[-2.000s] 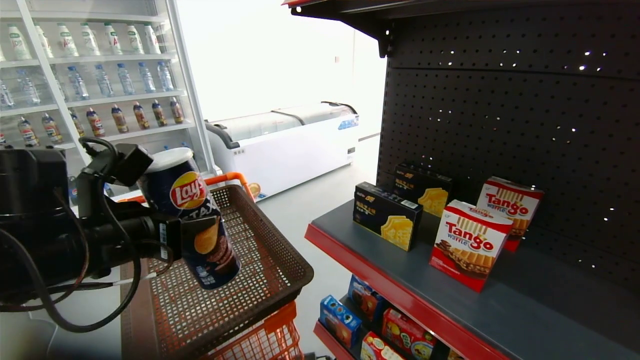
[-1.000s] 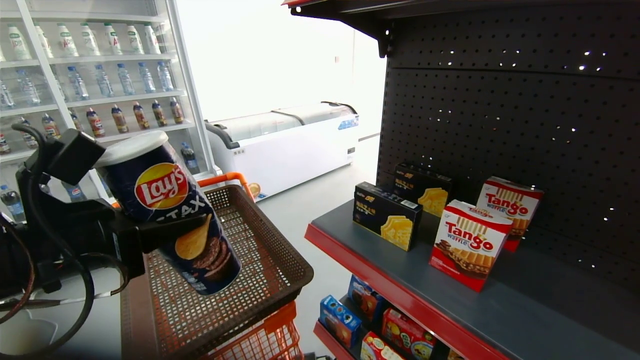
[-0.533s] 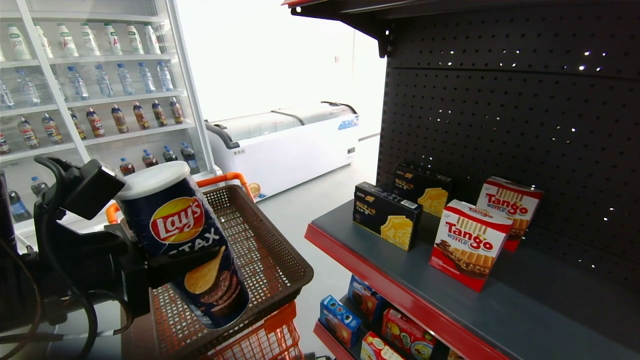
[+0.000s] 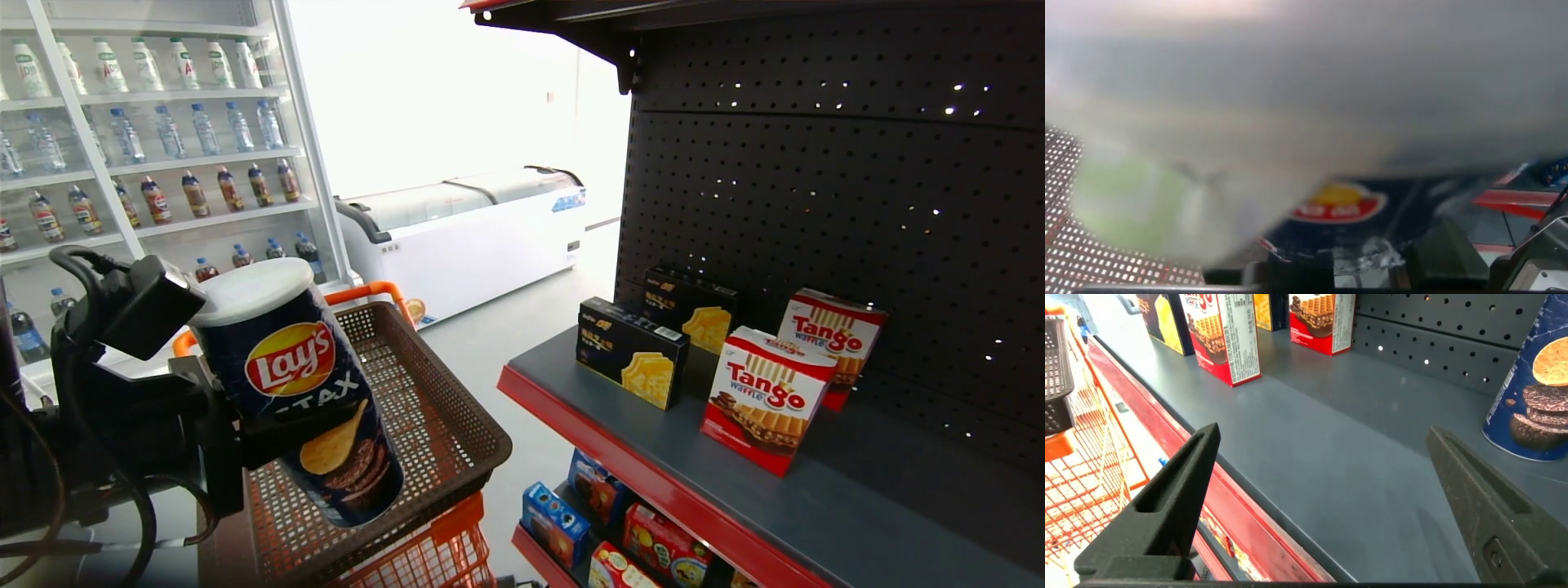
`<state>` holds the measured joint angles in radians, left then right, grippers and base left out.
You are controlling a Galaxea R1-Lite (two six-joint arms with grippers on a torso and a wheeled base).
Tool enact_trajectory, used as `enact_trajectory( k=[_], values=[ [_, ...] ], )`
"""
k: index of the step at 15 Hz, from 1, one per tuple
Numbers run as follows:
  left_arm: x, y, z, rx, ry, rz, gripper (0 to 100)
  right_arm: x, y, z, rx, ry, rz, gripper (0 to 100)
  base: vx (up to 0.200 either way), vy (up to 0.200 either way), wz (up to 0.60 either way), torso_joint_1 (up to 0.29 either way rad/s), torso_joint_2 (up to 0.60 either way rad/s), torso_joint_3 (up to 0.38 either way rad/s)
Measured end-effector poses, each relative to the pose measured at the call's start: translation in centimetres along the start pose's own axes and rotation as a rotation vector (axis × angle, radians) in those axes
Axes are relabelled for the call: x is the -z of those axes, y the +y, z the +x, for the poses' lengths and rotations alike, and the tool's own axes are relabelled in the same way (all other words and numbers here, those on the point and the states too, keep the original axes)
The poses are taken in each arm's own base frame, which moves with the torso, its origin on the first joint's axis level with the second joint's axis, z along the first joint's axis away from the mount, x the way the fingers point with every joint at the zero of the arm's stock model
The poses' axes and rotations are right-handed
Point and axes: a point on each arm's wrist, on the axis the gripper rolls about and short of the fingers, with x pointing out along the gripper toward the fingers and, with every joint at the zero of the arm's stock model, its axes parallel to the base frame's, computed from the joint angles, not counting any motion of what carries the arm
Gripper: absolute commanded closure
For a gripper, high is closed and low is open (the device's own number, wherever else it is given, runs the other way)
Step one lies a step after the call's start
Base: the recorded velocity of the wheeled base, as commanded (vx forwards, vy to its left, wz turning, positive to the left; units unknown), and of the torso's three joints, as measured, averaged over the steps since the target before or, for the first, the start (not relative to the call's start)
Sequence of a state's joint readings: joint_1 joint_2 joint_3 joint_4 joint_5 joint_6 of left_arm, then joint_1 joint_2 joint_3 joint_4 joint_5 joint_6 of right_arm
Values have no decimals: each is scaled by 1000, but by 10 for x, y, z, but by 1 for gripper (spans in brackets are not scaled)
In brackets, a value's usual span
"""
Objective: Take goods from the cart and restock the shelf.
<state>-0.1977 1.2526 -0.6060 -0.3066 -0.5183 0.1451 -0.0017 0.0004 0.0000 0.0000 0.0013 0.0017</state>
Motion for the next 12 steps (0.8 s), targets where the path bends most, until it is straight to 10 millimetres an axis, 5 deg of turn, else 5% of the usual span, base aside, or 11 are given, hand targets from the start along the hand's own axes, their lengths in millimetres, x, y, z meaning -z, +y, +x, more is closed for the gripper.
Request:
enact_trajectory(
  k=[12],
  values=[
    [-8, -1, 21, 108, 7, 35, 100, 0, 0, 0, 0, 0, 0, 0, 0, 0, 0, 0, 0, 0]
  ],
)
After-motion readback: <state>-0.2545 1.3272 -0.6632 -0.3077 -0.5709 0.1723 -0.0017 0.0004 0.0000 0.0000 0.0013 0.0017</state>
